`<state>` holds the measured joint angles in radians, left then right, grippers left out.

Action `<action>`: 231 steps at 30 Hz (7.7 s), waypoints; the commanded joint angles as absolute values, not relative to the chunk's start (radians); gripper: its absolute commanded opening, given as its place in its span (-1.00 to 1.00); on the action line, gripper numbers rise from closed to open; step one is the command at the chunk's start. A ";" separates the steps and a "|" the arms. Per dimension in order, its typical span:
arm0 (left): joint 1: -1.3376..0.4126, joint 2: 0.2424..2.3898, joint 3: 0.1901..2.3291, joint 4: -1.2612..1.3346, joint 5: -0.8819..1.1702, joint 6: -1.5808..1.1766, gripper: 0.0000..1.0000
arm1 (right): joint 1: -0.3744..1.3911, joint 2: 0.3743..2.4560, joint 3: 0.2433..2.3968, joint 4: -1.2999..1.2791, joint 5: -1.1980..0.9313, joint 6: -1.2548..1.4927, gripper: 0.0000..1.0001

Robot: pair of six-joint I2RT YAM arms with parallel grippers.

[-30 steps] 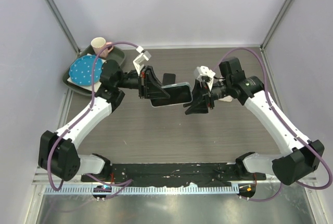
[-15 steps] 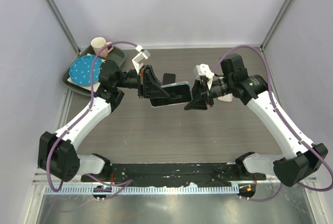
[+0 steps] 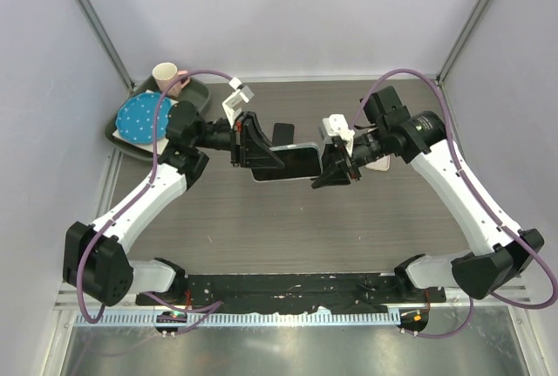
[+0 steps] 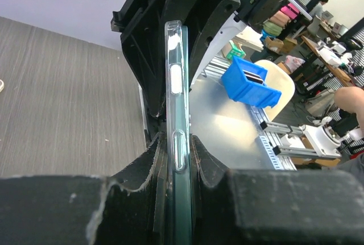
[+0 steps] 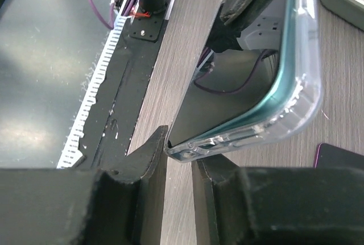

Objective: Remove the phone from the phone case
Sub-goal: Remove the phone case from the phone.

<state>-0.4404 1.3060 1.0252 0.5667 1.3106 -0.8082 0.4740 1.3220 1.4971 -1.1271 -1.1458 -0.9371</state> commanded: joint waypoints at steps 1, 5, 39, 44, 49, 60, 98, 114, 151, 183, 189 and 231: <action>-0.426 1.292 1.039 0.575 1.293 -0.831 -1.00 | 0.544 1.308 1.577 -1.298 -1.100 -1.124 -0.74; -0.426 1.298 1.037 0.571 1.289 -0.831 -1.00 | 0.610 1.312 1.592 -1.261 -1.045 -1.077 -0.80; -0.425 1.276 1.005 0.561 1.279 -0.792 -1.00 | 0.617 1.250 1.479 -0.847 -0.994 -0.635 -0.59; -0.425 1.282 1.005 0.561 1.285 -0.804 -1.00 | 0.617 1.255 1.496 -0.871 -1.035 -0.722 -0.72; -0.443 1.315 0.979 0.575 1.301 -0.819 -1.00 | 0.617 1.290 1.590 -0.911 -1.104 -0.796 -0.82; -0.460 1.342 0.973 0.626 1.312 -0.876 -1.00 | 0.621 1.347 1.672 -1.011 -1.213 -0.937 -0.98; -0.428 1.322 0.969 0.641 1.284 -0.842 -1.00 | 0.647 1.244 1.585 -0.697 -0.844 -0.427 -0.07; -0.373 1.272 1.057 0.528 1.304 -0.700 -1.00 | 0.373 1.247 1.119 0.570 -1.111 0.845 -0.01; -0.382 1.253 1.307 -0.181 1.305 -0.169 -1.00 | 0.374 1.252 0.911 0.968 -1.017 1.083 -0.06; -0.367 1.278 1.062 0.597 1.152 -0.781 -1.00 | 0.416 1.261 0.914 0.979 -1.035 0.980 0.02; -0.367 1.287 1.046 0.589 1.111 -0.784 -1.00 | 0.439 1.284 0.960 0.789 -1.008 0.815 -0.05; -0.403 1.269 1.009 0.632 1.273 -0.761 -1.00 | 0.400 1.269 1.041 0.831 -1.080 0.857 0.16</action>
<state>-0.3908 1.3045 1.0088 0.5556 1.2144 -0.7841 0.4034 1.3128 0.9909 0.7856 -1.0286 0.8520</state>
